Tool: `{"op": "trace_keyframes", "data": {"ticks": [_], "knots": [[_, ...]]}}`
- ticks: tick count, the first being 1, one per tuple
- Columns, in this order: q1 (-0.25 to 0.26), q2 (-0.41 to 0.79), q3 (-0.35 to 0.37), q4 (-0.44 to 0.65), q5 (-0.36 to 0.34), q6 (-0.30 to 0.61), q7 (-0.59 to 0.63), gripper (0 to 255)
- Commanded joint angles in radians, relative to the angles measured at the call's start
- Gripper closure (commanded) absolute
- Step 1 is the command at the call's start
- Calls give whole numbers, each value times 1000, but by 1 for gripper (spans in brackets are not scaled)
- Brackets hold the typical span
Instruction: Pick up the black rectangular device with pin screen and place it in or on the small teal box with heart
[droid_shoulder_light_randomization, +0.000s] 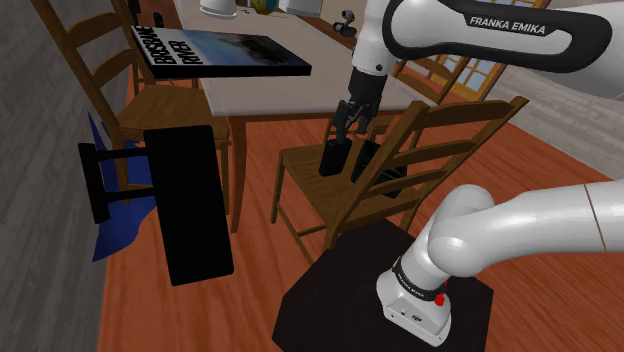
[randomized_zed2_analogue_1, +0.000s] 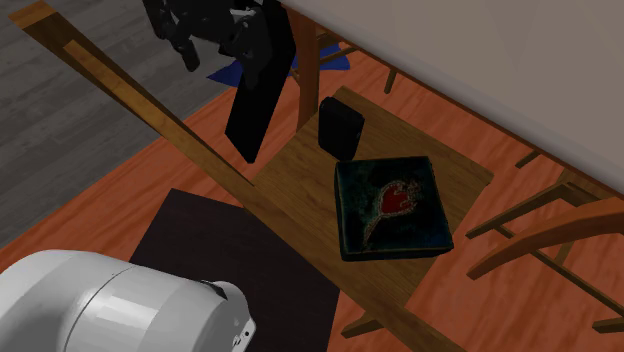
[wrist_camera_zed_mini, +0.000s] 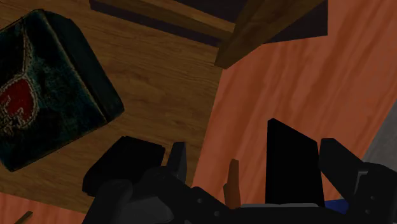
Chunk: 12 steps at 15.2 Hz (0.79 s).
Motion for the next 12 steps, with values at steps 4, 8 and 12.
{"op": "trace_keyframes", "data": {"ticks": [4,8,12], "knots": [[17,38,-74,-30,-64,70,-186,0],[44,123,-171,-40,-137,177,-429,0],[78,240,-263,-18,-186,290,-668,0]]}}
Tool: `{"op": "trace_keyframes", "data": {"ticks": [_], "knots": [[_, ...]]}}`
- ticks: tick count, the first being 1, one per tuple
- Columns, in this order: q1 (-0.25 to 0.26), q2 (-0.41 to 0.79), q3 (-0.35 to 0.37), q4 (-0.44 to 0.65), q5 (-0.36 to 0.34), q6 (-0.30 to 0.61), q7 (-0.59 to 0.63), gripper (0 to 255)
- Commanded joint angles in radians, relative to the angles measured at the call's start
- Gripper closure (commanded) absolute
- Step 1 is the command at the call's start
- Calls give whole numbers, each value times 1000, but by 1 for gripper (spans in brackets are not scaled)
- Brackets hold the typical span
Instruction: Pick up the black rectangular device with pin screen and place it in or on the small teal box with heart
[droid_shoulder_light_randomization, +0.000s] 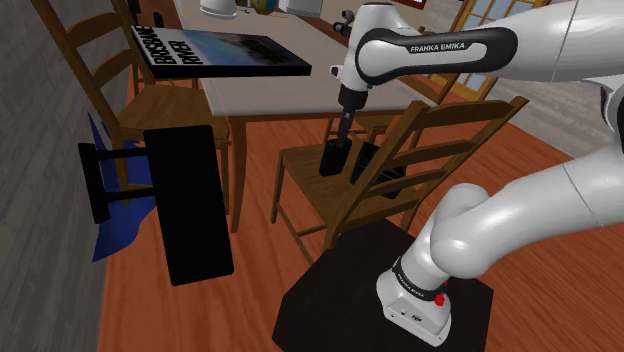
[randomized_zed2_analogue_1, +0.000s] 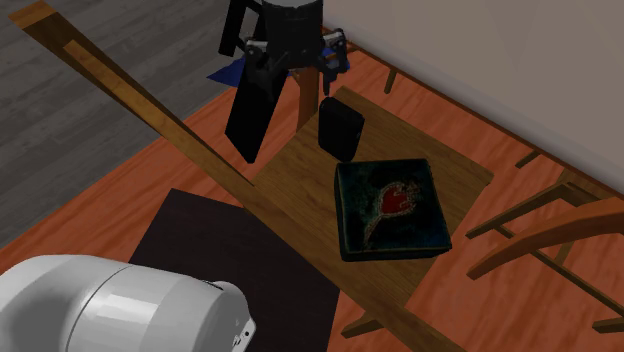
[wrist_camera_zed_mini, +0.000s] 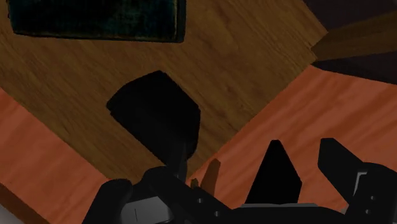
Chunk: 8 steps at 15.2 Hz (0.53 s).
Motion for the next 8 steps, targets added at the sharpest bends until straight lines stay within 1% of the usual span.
{"op": "trace_keyframes", "data": {"ticks": [1,5,8], "knots": [[17,58,-44,9,-20,59,-128,0],[61,205,-123,66,-23,169,-370,0],[61,222,-128,50,-21,202,-379,0]]}}
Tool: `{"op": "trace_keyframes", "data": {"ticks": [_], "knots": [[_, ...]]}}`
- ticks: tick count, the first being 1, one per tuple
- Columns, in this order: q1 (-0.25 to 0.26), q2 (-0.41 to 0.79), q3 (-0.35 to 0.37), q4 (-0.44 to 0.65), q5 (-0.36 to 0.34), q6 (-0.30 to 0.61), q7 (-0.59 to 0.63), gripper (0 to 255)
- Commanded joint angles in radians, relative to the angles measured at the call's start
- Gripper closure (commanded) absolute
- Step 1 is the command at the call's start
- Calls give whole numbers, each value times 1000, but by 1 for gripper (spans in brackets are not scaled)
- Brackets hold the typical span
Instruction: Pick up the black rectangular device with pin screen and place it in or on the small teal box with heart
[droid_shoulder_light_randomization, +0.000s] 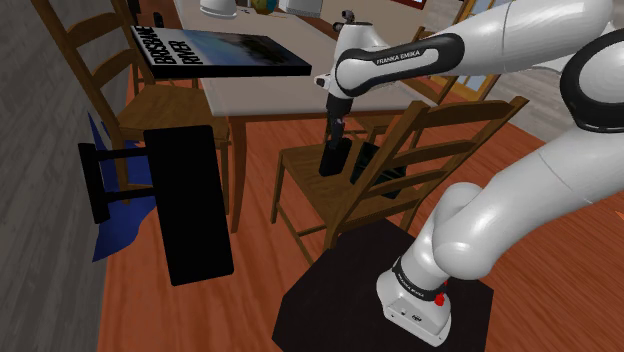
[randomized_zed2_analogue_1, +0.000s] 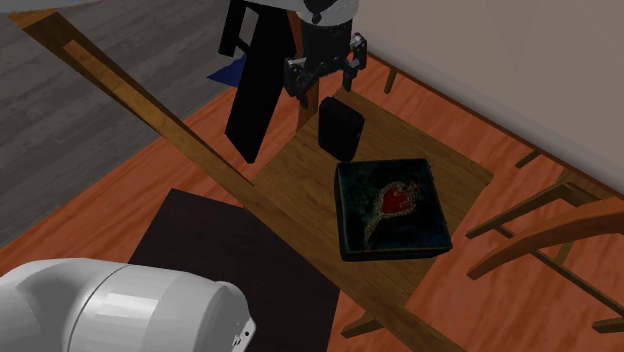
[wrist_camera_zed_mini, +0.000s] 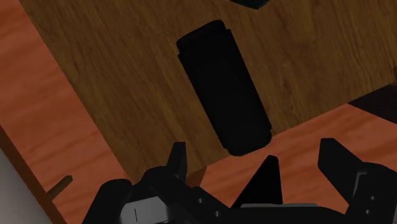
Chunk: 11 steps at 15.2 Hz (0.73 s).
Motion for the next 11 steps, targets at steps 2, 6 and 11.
{"op": "trace_keyframes", "data": {"ticks": [2,6,11], "knots": [[0,26,-11,-22,1,49,-16,0],[0,51,-20,-50,4,102,-20,0],[0,51,-20,-50,4,102,-20,0]]}}
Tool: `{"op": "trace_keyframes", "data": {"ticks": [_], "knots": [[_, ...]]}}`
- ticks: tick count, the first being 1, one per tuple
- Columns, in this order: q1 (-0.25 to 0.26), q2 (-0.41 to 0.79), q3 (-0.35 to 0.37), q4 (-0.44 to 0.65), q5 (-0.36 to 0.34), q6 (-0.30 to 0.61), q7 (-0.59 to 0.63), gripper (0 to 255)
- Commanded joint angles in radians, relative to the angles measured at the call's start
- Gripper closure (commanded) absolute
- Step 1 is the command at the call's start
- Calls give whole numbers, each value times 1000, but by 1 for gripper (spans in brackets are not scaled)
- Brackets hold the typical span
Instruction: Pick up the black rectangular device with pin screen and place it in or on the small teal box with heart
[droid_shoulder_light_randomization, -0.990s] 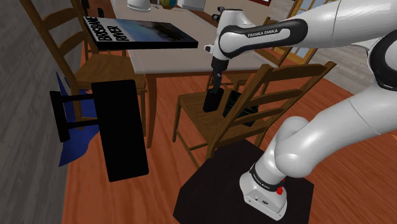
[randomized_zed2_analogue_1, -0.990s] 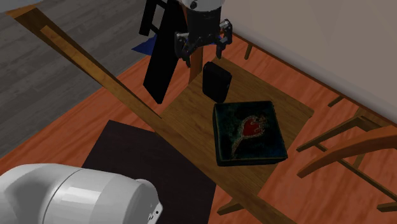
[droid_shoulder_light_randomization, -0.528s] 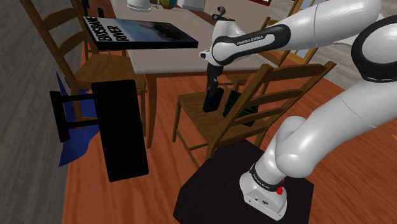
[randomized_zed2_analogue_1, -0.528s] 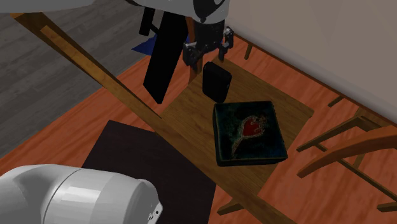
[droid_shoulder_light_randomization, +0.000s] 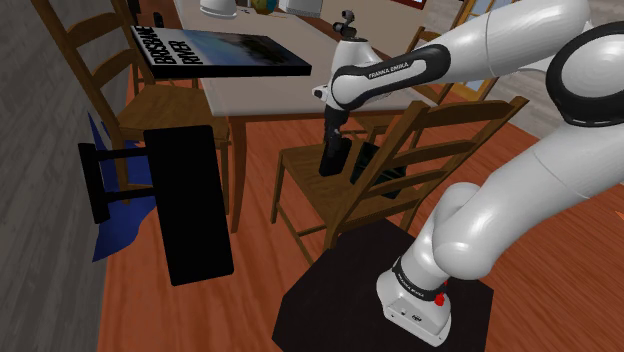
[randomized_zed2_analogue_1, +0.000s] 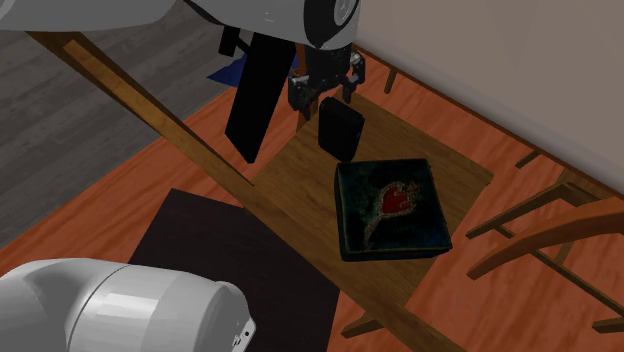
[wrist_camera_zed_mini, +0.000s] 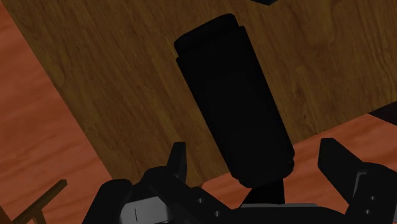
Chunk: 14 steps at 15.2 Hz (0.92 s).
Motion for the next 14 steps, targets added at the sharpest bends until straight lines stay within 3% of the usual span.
{"op": "trace_keyframes", "data": {"ticks": [1,2,3,14], "knots": [[0,0,0,0,0,0,0,0],[0,0,0,0,0,0,0,0],[0,0,0,0,0,0,0,255],[0,-14,4,15,-2,-29,2,255]]}}
